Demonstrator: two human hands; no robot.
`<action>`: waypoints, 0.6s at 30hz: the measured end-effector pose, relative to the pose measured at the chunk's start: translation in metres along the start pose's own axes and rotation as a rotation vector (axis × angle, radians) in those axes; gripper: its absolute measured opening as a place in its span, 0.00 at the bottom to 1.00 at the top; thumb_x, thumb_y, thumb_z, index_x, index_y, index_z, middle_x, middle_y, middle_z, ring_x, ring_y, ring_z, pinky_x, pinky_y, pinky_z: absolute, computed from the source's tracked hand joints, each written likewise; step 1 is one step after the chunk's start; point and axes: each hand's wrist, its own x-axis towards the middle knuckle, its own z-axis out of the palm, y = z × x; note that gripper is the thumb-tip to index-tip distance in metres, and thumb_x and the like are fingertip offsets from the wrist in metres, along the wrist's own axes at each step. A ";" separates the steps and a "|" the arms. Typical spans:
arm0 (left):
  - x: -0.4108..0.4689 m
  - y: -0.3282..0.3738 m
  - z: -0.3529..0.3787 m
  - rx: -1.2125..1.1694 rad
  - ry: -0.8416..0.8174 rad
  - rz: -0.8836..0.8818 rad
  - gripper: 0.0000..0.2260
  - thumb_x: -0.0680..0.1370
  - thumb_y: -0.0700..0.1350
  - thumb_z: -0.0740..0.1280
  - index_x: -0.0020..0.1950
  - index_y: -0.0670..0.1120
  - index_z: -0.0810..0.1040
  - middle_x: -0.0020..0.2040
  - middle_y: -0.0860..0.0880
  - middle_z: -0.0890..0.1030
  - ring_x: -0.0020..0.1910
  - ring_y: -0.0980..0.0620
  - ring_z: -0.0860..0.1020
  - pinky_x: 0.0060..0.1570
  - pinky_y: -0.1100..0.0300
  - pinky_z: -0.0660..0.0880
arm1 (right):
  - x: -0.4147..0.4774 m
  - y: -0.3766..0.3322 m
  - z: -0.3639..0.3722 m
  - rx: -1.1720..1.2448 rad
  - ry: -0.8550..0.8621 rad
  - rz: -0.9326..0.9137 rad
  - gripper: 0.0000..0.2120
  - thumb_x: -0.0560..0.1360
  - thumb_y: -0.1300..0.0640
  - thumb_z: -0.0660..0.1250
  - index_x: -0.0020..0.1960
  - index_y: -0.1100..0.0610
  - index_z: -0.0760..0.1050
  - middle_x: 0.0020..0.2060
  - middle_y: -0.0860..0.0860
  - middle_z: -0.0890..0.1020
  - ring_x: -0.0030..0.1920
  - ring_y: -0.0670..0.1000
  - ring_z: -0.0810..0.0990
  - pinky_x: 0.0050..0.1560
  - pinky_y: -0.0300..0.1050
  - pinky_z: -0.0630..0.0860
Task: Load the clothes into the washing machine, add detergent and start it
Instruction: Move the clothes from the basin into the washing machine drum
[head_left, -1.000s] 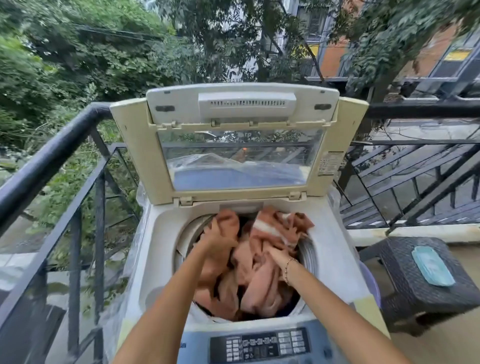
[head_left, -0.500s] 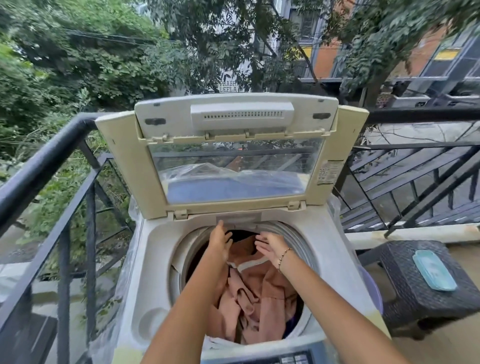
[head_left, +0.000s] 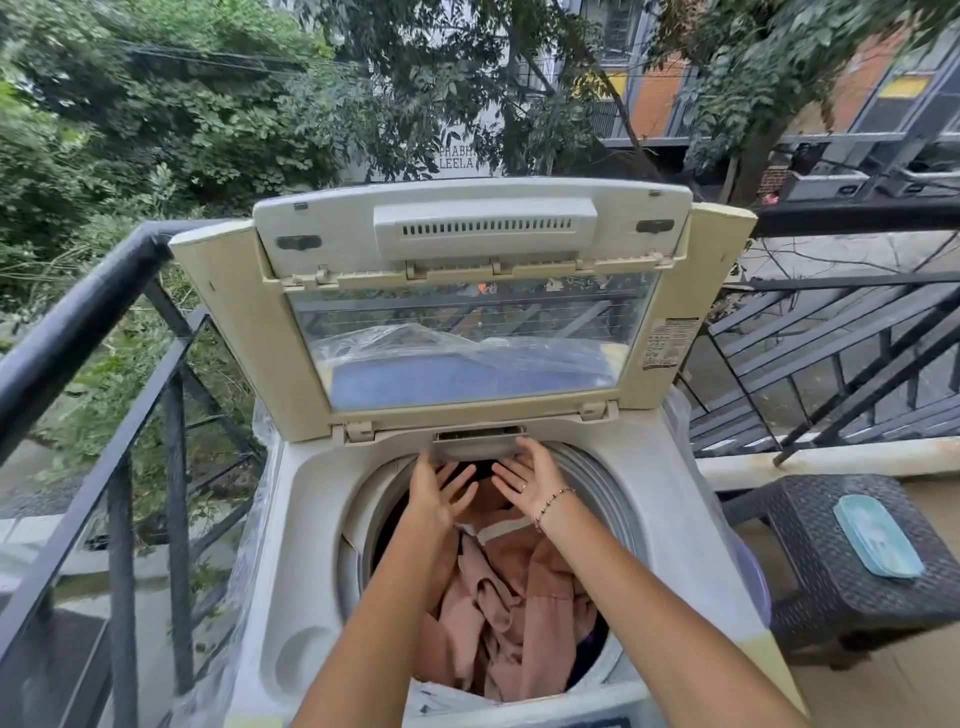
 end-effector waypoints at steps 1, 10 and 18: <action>-0.001 -0.003 -0.003 0.003 0.012 -0.005 0.23 0.81 0.57 0.57 0.69 0.42 0.66 0.62 0.45 0.74 0.58 0.46 0.77 0.51 0.50 0.75 | 0.000 0.003 -0.004 0.006 0.004 0.008 0.18 0.75 0.52 0.66 0.60 0.60 0.69 0.48 0.57 0.78 0.50 0.55 0.79 0.56 0.51 0.74; -0.015 -0.027 -0.028 -0.034 0.042 -0.037 0.21 0.83 0.53 0.52 0.68 0.42 0.69 0.67 0.43 0.74 0.59 0.44 0.77 0.52 0.51 0.74 | -0.010 0.020 -0.026 0.041 0.007 0.015 0.19 0.75 0.54 0.65 0.63 0.61 0.70 0.57 0.59 0.77 0.55 0.58 0.77 0.57 0.51 0.74; -0.028 -0.025 -0.031 0.015 -0.007 -0.008 0.21 0.83 0.51 0.52 0.72 0.43 0.65 0.69 0.44 0.73 0.66 0.43 0.74 0.58 0.52 0.70 | -0.024 0.021 -0.027 -0.008 0.017 -0.013 0.21 0.77 0.54 0.63 0.66 0.62 0.68 0.63 0.61 0.76 0.63 0.60 0.75 0.60 0.51 0.72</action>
